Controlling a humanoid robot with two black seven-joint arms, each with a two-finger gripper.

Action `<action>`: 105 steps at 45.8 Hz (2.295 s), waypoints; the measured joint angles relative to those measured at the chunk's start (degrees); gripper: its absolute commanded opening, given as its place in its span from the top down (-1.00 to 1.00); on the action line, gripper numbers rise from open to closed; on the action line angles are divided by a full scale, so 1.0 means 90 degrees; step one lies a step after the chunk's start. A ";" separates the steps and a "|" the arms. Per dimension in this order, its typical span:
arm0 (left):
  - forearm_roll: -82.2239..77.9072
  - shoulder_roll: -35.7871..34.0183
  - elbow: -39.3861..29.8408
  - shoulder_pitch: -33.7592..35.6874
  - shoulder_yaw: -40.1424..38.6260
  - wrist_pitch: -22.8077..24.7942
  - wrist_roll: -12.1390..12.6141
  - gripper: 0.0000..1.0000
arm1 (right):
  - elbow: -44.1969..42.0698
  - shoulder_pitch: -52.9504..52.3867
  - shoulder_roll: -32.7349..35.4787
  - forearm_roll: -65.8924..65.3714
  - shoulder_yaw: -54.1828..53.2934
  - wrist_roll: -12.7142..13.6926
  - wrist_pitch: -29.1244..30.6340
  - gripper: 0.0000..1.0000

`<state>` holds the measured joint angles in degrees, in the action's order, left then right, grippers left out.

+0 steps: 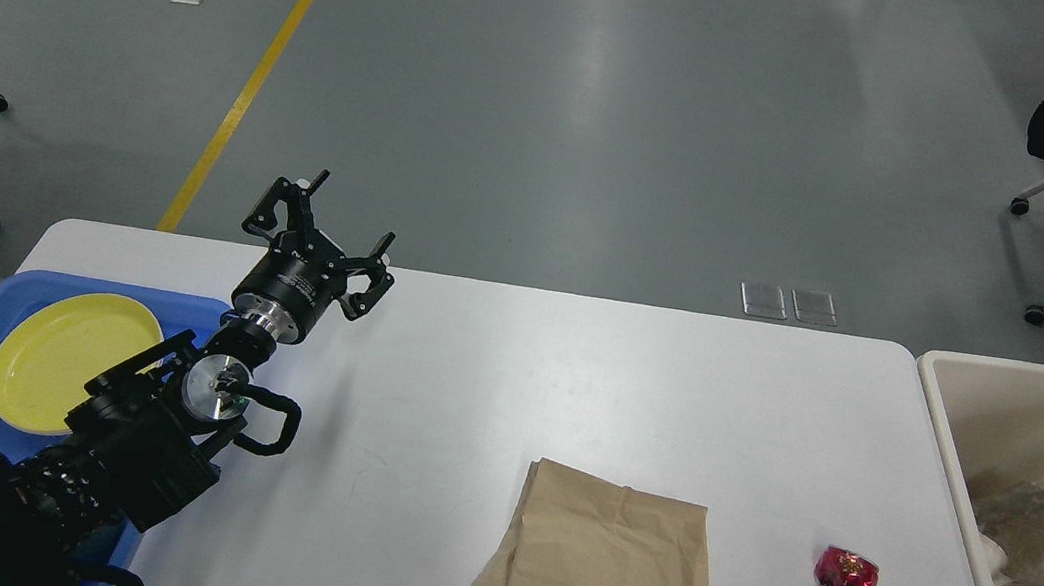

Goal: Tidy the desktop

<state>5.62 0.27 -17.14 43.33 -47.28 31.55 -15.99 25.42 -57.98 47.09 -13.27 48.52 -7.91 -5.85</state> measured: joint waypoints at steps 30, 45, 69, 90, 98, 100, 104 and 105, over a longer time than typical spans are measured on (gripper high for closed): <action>0.0000 0.0000 0.0000 0.0000 0.0000 0.0000 0.0000 -0.96 | 0.0221 0.0187 -0.0475 -0.0053 -0.0074 0.0022 0.1142 -1.00; 0.0000 0.0000 0.0000 0.0000 0.0000 0.0000 0.0000 -0.96 | 0.1151 -0.3535 -0.0700 -0.0604 0.2708 0.0035 0.3764 -1.00; 0.0000 0.0000 0.0000 0.0000 0.0000 0.0000 -0.0006 -0.96 | 0.2446 -0.6496 -0.3030 -0.1826 0.2983 0.0032 0.6611 -1.00; 0.0000 0.0000 0.0000 0.0000 0.0000 0.0000 -0.0005 -0.96 | 0.3581 -0.4988 -0.3664 -0.1674 0.1635 0.0059 0.6209 -1.00; 0.0000 -0.0001 0.0000 0.0000 0.0000 0.0000 -0.0001 -0.96 | 0.3507 -0.3839 -0.3548 -0.1661 0.1643 0.0058 0.5402 -1.00; 0.0000 -0.0001 0.0000 0.0000 0.0000 0.0000 -0.0001 -0.96 | 0.3484 -0.3644 -0.3476 -0.1661 0.1653 0.0059 0.5282 -1.00; 0.0000 -0.0002 0.0000 0.0000 0.0000 0.0000 -0.0001 -0.96 | 0.3405 -0.3251 -0.3219 -0.1661 0.1653 0.0055 0.5075 -1.00; 0.0000 -0.0001 0.0000 0.0000 0.0000 0.0000 -0.0001 -0.96 | 0.3392 -0.3165 -0.3163 -0.1660 0.1653 0.0054 0.5035 -1.00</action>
<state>5.63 0.26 -17.14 43.33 -47.28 31.55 -16.00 55.95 -86.47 18.62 -28.21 63.40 -7.43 39.46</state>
